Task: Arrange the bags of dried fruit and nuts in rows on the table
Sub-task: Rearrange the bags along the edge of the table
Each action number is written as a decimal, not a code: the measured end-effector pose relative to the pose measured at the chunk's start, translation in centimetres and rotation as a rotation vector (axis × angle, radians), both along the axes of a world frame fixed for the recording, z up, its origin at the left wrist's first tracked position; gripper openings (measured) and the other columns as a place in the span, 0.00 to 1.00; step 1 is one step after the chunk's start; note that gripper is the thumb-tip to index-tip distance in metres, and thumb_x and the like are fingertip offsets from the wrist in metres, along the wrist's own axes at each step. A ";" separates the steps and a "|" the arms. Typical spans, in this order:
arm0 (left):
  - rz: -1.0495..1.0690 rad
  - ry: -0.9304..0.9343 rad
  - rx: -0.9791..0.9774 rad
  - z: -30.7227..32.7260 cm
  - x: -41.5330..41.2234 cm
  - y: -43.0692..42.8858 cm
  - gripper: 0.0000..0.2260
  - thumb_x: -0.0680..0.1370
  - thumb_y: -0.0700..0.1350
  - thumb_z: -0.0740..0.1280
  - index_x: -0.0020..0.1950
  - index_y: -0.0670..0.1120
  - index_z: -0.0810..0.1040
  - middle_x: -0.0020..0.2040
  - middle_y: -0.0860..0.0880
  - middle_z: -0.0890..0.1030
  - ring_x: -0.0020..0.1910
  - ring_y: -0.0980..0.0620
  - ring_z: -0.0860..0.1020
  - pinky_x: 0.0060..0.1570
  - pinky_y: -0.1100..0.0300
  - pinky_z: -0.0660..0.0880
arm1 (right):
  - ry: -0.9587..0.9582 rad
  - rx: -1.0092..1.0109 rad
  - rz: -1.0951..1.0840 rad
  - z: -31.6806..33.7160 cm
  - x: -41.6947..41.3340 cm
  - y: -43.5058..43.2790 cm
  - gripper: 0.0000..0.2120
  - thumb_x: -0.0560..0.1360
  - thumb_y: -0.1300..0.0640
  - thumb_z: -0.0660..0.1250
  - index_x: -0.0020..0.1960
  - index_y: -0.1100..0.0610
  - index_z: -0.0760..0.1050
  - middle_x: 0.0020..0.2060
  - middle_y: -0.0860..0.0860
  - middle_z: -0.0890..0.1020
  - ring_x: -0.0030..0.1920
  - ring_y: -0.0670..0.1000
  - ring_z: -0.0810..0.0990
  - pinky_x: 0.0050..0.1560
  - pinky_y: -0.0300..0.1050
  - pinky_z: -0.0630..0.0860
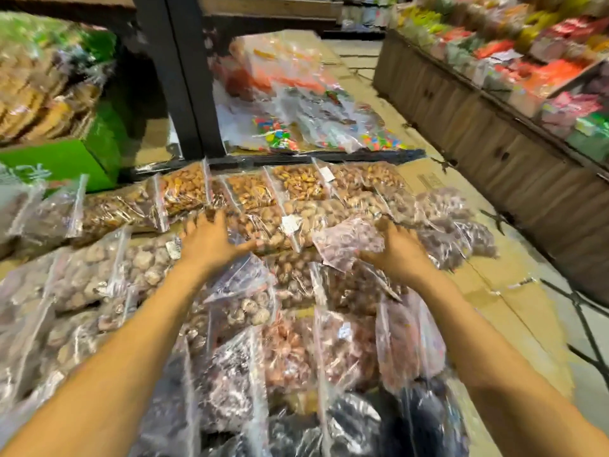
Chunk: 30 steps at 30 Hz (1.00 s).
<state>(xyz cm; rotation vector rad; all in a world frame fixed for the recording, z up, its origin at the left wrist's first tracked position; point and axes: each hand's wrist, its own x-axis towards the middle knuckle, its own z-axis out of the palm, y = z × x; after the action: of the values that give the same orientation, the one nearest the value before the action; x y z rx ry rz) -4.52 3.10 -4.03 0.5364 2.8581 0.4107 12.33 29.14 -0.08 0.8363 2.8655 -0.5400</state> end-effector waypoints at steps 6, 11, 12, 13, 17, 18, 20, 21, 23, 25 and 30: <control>0.093 -0.041 -0.421 -0.1 -1.2 3.0 0.46 0.62 0.80 0.58 0.66 0.45 0.70 0.60 0.40 0.79 0.60 0.41 0.75 0.62 0.48 0.72 | -0.152 -0.208 0.028 -4.1 -5.9 6.6 0.26 0.71 0.46 0.72 0.59 0.62 0.68 0.46 0.55 0.79 0.46 0.56 0.77 0.39 0.43 0.67; 0.167 0.063 -0.395 -0.3 -1.3 3.5 0.31 0.65 0.76 0.63 0.33 0.46 0.68 0.31 0.48 0.72 0.38 0.47 0.74 0.48 0.54 0.73 | -0.162 -0.576 -0.003 -6.3 -8.1 9.3 0.45 0.61 0.50 0.80 0.70 0.60 0.63 0.67 0.54 0.72 0.68 0.56 0.70 0.67 0.45 0.66; 0.193 0.064 -0.365 -0.1 -1.0 3.6 0.30 0.66 0.74 0.64 0.31 0.47 0.64 0.29 0.48 0.70 0.34 0.49 0.72 0.45 0.55 0.70 | -0.160 -0.608 -0.026 -6.3 -8.1 9.5 0.48 0.59 0.50 0.81 0.71 0.61 0.61 0.69 0.55 0.70 0.68 0.57 0.69 0.68 0.47 0.66; 0.208 0.079 -0.340 -0.1 -0.8 3.7 0.29 0.67 0.73 0.65 0.30 0.48 0.61 0.27 0.49 0.68 0.31 0.51 0.69 0.45 0.55 0.69 | -0.163 -0.604 -0.043 -6.2 -8.1 9.6 0.49 0.58 0.49 0.81 0.71 0.62 0.60 0.68 0.56 0.70 0.68 0.57 0.69 0.68 0.48 0.67; 0.281 0.152 -0.237 -0.4 -0.4 3.9 0.29 0.67 0.70 0.68 0.28 0.46 0.63 0.25 0.49 0.66 0.27 0.54 0.62 0.58 0.51 0.68 | -0.106 -0.579 -0.147 -6.4 -7.8 9.1 0.43 0.60 0.53 0.81 0.67 0.64 0.64 0.64 0.57 0.74 0.65 0.58 0.72 0.57 0.41 0.69; 0.294 0.159 -0.236 -0.5 -0.3 3.9 0.30 0.67 0.70 0.68 0.27 0.45 0.65 0.25 0.48 0.67 0.28 0.53 0.63 0.60 0.50 0.68 | -0.079 -0.591 -0.164 -6.3 -7.7 8.6 0.40 0.60 0.53 0.81 0.65 0.63 0.66 0.62 0.57 0.76 0.63 0.57 0.74 0.55 0.41 0.70; 0.314 0.150 -0.217 -1.2 -0.6 3.5 0.31 0.66 0.71 0.67 0.28 0.43 0.69 0.28 0.46 0.72 0.33 0.50 0.70 0.62 0.48 0.67 | -0.037 -0.493 -0.186 -5.6 -7.1 7.2 0.40 0.55 0.46 0.82 0.60 0.62 0.70 0.55 0.57 0.80 0.56 0.58 0.79 0.52 0.45 0.75; 0.318 0.139 -0.204 -1.5 -0.7 3.3 0.32 0.65 0.73 0.67 0.30 0.41 0.71 0.32 0.43 0.76 0.38 0.47 0.74 0.63 0.47 0.67 | -0.024 -0.401 -0.192 -5.3 -6.7 6.6 0.43 0.51 0.41 0.81 0.57 0.62 0.70 0.50 0.57 0.81 0.50 0.58 0.80 0.48 0.48 0.78; 0.320 0.051 -0.191 -1.5 -0.9 2.5 0.38 0.63 0.77 0.63 0.39 0.39 0.75 0.45 0.39 0.80 0.52 0.41 0.76 0.61 0.48 0.67 | 0.048 -0.239 -0.176 -4.4 -5.6 5.2 0.45 0.52 0.37 0.79 0.57 0.61 0.66 0.45 0.55 0.79 0.46 0.56 0.79 0.41 0.47 0.77; 0.275 -0.071 -0.199 -0.6 -0.9 1.6 0.40 0.58 0.81 0.57 0.33 0.42 0.74 0.47 0.40 0.81 0.54 0.40 0.78 0.58 0.50 0.72 | 0.132 -0.094 -0.107 -3.5 -4.4 4.0 0.42 0.58 0.41 0.78 0.60 0.59 0.61 0.41 0.52 0.76 0.44 0.54 0.76 0.34 0.41 0.70; 0.311 -0.173 -0.005 2.8 1.8 -1.4 0.30 0.63 0.71 0.70 0.28 0.44 0.67 0.28 0.46 0.72 0.28 0.50 0.72 0.32 0.59 0.70 | 0.416 0.033 -0.074 -1.6 -0.8 2.3 0.36 0.57 0.43 0.79 0.54 0.56 0.63 0.38 0.51 0.76 0.40 0.55 0.75 0.36 0.44 0.72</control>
<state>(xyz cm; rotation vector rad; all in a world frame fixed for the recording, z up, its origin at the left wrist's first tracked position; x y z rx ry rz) -2.75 1.69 -1.25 0.0478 2.7744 0.4738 11.51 31.46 -1.64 0.9355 3.2319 -0.7577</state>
